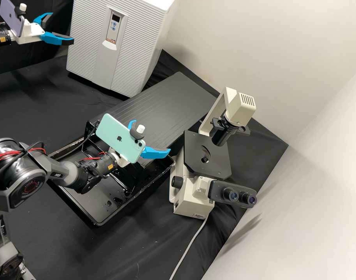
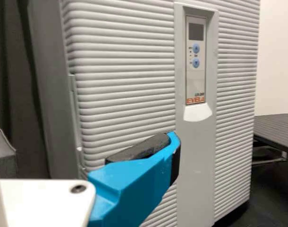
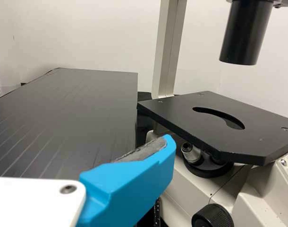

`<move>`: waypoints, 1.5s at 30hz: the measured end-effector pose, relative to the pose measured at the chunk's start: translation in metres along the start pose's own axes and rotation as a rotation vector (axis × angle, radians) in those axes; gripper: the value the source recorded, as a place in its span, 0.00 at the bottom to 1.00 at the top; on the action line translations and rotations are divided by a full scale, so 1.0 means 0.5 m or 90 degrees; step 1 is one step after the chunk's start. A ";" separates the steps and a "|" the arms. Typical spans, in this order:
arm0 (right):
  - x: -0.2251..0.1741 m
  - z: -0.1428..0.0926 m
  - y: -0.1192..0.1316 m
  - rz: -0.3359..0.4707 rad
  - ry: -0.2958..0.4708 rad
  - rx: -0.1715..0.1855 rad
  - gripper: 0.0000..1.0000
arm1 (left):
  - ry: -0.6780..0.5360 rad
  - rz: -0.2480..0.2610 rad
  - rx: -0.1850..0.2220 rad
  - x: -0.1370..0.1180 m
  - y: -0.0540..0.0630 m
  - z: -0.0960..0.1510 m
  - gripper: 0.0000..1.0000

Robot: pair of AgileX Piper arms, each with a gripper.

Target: Open the incubator door

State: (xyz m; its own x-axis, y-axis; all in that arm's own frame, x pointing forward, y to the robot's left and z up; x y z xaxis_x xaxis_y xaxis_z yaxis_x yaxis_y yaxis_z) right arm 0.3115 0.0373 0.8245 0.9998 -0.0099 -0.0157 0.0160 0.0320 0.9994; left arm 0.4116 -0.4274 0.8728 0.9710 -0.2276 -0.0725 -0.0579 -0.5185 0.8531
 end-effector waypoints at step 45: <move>0.000 0.000 0.000 0.000 0.000 0.000 1.00 | -0.116 0.050 -0.078 0.147 -0.020 -0.005 1.00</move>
State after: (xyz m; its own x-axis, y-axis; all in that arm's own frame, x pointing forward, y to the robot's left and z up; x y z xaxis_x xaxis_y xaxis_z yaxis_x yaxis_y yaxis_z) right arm 0.3115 0.0373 0.8245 0.9998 -0.0099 -0.0157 0.0160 0.0320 0.9994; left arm 0.4842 -0.4370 0.8603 0.9058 -0.4150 -0.0856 -0.0931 -0.3919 0.9153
